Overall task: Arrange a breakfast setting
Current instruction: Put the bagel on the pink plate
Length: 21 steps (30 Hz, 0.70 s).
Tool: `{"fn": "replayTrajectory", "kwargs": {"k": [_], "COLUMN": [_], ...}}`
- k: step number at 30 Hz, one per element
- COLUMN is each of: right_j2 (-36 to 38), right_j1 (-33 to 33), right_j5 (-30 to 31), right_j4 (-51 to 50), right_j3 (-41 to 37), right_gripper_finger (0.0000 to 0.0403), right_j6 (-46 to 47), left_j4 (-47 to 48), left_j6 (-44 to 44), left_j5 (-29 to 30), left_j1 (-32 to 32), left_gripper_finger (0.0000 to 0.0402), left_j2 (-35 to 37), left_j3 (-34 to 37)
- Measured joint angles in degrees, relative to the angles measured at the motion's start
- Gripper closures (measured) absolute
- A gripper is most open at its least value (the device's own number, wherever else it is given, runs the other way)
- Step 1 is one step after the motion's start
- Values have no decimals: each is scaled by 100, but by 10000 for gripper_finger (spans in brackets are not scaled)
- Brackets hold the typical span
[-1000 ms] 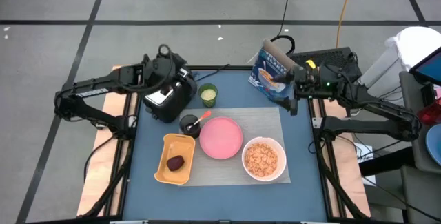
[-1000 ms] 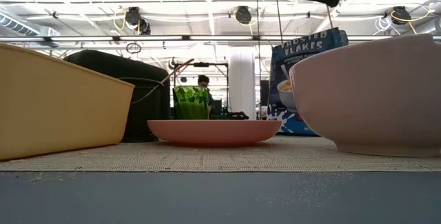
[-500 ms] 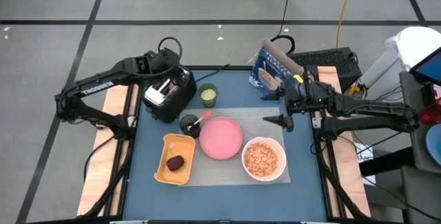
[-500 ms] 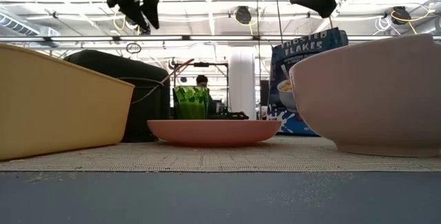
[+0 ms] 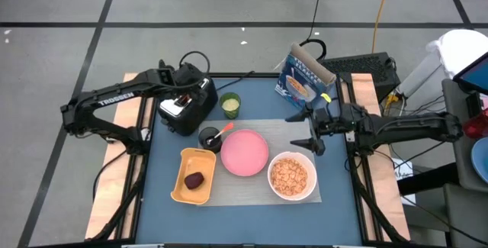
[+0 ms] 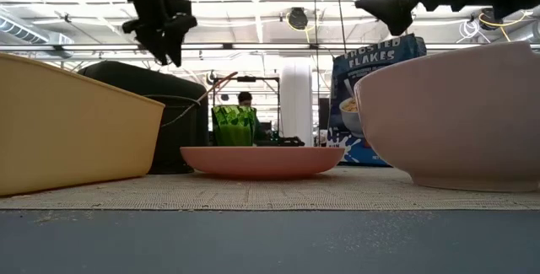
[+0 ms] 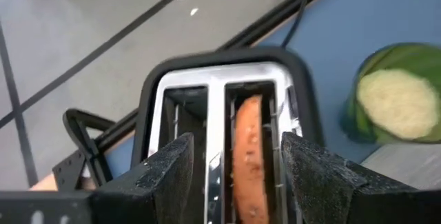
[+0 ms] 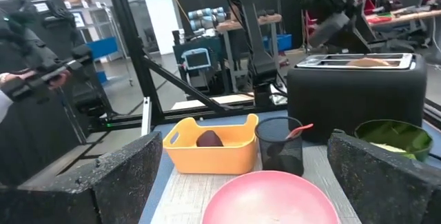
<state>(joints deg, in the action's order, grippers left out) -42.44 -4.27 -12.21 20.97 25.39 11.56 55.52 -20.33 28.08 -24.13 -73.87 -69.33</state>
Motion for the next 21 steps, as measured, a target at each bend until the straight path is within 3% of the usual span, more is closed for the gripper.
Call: {"fn": "replayTrajectory", "kwargs": {"k": [21], "right_j2": [0], "right_j1": [70], "right_j5": [9], "right_j4": [198], "right_j3": [-130], "right_gripper_finger": [5], "right_j6": [-20], "left_j4": [-309], "left_j6": [-272], "left_j5": [-20], "left_j1": [-62], "left_gripper_finger": [179], "left_j2": [6], "left_j3": [645]}}
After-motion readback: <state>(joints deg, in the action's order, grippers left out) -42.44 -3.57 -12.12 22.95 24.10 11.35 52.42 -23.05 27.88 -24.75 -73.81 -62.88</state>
